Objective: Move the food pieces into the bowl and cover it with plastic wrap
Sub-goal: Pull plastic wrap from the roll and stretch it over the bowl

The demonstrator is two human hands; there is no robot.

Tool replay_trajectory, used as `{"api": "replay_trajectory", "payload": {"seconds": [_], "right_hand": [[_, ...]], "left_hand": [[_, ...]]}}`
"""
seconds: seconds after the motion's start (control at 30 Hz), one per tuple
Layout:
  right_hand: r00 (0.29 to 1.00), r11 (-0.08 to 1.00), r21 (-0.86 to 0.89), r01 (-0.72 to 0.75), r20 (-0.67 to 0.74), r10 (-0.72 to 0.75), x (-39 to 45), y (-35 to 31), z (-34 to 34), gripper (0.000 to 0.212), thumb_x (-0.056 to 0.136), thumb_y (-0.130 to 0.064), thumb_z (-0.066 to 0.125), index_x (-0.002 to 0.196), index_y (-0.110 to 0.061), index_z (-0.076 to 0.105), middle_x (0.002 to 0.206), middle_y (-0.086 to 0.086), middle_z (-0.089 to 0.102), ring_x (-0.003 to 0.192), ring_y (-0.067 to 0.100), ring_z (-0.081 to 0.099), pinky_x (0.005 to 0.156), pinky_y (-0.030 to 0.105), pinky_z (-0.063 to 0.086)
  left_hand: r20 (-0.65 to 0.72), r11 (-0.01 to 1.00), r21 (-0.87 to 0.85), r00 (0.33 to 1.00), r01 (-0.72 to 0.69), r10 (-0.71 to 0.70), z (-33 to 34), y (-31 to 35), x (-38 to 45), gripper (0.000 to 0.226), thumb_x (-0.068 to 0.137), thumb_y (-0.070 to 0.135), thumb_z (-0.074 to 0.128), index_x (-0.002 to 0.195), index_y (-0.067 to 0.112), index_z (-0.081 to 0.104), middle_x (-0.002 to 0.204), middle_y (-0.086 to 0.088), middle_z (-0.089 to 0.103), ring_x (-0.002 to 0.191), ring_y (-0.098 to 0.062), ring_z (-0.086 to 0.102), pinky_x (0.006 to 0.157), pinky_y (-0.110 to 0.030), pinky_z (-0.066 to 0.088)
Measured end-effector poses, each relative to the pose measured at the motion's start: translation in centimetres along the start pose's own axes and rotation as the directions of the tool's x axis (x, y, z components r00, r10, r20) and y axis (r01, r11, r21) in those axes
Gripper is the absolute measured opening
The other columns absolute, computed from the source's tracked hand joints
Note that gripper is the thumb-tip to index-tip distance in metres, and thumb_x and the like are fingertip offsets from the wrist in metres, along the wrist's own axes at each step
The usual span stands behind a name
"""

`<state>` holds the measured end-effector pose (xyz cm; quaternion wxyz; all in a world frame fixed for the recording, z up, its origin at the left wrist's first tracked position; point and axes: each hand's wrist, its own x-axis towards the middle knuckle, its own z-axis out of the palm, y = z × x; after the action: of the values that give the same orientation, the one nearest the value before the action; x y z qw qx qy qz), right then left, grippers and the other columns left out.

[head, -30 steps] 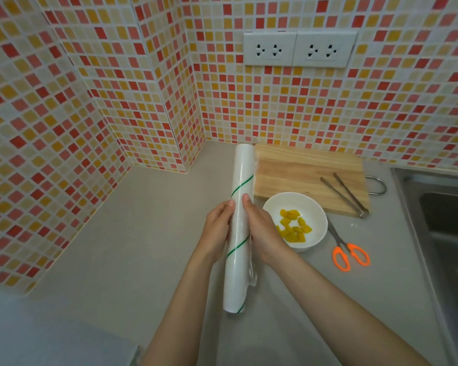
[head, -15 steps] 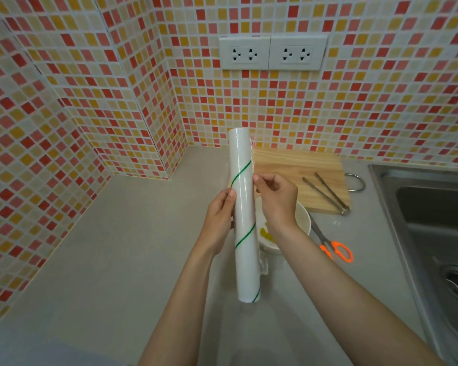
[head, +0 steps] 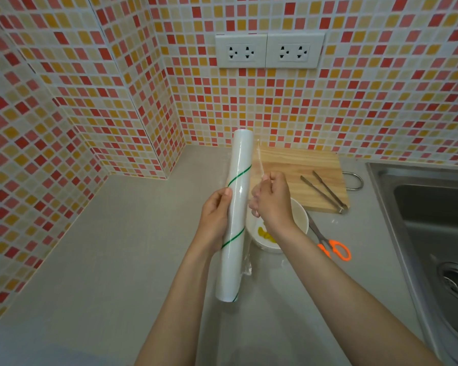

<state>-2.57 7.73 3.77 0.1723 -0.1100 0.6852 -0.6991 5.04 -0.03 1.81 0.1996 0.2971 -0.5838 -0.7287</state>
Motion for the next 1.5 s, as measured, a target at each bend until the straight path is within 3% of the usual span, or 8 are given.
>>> {"api": "replay_trajectory", "payload": {"seconds": [0.27, 0.53, 0.73, 0.97, 1.13, 1.3, 1.4, 1.5], "right_hand": [[0.995, 0.978, 0.188, -0.086, -0.039, 0.095, 1.0, -1.1, -1.4, 0.023, 0.096, -0.009, 0.030, 0.078, -0.020, 0.039, 0.049, -0.005, 0.037, 0.030, 0.004, 0.028, 0.034, 0.012, 0.022], [0.994, 0.973, 0.215, -0.085, -0.052, 0.098, 1.5, -1.5, -2.3, 0.017, 0.094, -0.011, 0.035, 0.082, -0.018, 0.045, 0.035, -0.010, 0.039, 0.026, 0.006, 0.031, 0.031, 0.012, 0.023], [0.986, 0.987, -0.023, -0.156, 0.056, 0.157, 3.1, -2.0, -3.0, 0.042, 0.091, -0.053, 0.041, 0.082, -0.014, 0.056, 0.045, 0.002, 0.056, 0.034, 0.017, 0.050, 0.037, 0.018, 0.035], [0.998, 0.998, 0.049, 0.033, -0.058, -0.030, 4.1, -2.0, -2.4, 0.029, 0.097, -0.020, 0.043, 0.070, -0.014, 0.047, 0.055, 0.003, 0.049, 0.031, 0.011, 0.046, 0.039, 0.022, 0.038], [0.926, 0.959, -0.117, 0.258, -0.252, -0.280, 4.1, -2.4, -2.5, 0.028, 0.098, -0.026, 0.040, 0.071, -0.024, 0.045, 0.061, 0.001, 0.051, 0.043, 0.012, 0.043, 0.043, 0.028, 0.039], [0.860, 0.895, -0.278, 0.349, -0.283, -0.424, 4.5, -2.7, -3.4, 0.023, 0.098, -0.027, 0.039, 0.079, -0.017, 0.047, 0.059, -0.008, 0.047, 0.053, 0.014, 0.043, 0.052, 0.029, 0.037], [0.922, 0.952, -0.216, 0.216, -0.276, -0.272, 4.6, -2.2, -4.0, 0.027, 0.097, -0.031, 0.039, 0.073, -0.022, 0.046, 0.059, 0.001, 0.049, 0.048, 0.017, 0.046, 0.046, 0.029, 0.040], [0.980, 0.999, 0.034, -0.029, -0.195, 0.035, 4.3, -1.5, -4.5, 0.028, 0.095, -0.042, 0.043, 0.081, -0.019, 0.051, 0.059, 0.002, 0.051, 0.034, 0.010, 0.050, 0.035, 0.017, 0.033]], "left_hand": [[0.139, 0.997, 0.018, 0.987, 0.076, -0.078, 1.1, 0.6, -0.4, 0.033, 0.096, 0.033, 0.048, 0.096, 0.006, 0.066, 0.086, -0.018, 0.062, 0.067, -0.023, 0.057, 0.065, -0.032, 0.048], [0.208, 0.993, -0.033, 0.973, 0.109, -0.100, 1.5, 0.7, -0.4, 0.045, 0.095, 0.037, 0.046, 0.117, -0.001, 0.055, 0.090, -0.014, 0.070, 0.071, -0.025, 0.064, 0.066, -0.035, 0.054], [0.273, 0.994, -0.044, 0.958, 0.101, -0.085, 0.7, 0.4, -0.5, 0.037, 0.093, 0.040, 0.047, 0.109, 0.010, 0.060, 0.084, -0.003, 0.072, 0.060, -0.013, 0.067, 0.049, -0.024, 0.051], [0.265, 0.994, -0.054, 0.961, 0.094, -0.076, 0.3, 0.4, -0.3, 0.024, 0.093, 0.036, 0.049, 0.101, 0.015, 0.058, 0.081, 0.002, 0.074, 0.060, -0.012, 0.067, 0.053, -0.025, 0.054], [0.186, 0.994, -0.068, 0.980, 0.085, -0.071, 0.6, 0.5, -0.1, 0.035, 0.089, 0.027, 0.060, 0.120, 0.017, 0.048, 0.109, -0.011, 0.064, 0.083, -0.025, 0.068, 0.076, -0.047, 0.059], [0.205, 0.997, 0.035, 0.976, 0.071, -0.077, 0.5, 1.7, 0.4, 0.039, 0.079, 0.025, 0.072, 0.115, 0.020, 0.057, 0.084, -0.001, 0.069, 0.062, -0.013, 0.067, 0.055, -0.028, 0.055], [0.298, 0.981, 0.006, 0.936, 0.192, -0.185, 1.1, 2.2, 0.1, 0.024, 0.084, 0.030, 0.065, 0.099, 0.011, 0.061, 0.065, -0.003, 0.067, 0.054, -0.014, 0.061, 0.050, -0.025, 0.052], [0.408, 0.952, -0.135, 0.891, 0.273, -0.198, 1.9, 2.0, -0.3, 0.025, 0.088, 0.029, 0.056, 0.101, 0.008, 0.060, 0.077, -0.006, 0.071, 0.059, -0.016, 0.063, 0.052, -0.024, 0.053]]}}
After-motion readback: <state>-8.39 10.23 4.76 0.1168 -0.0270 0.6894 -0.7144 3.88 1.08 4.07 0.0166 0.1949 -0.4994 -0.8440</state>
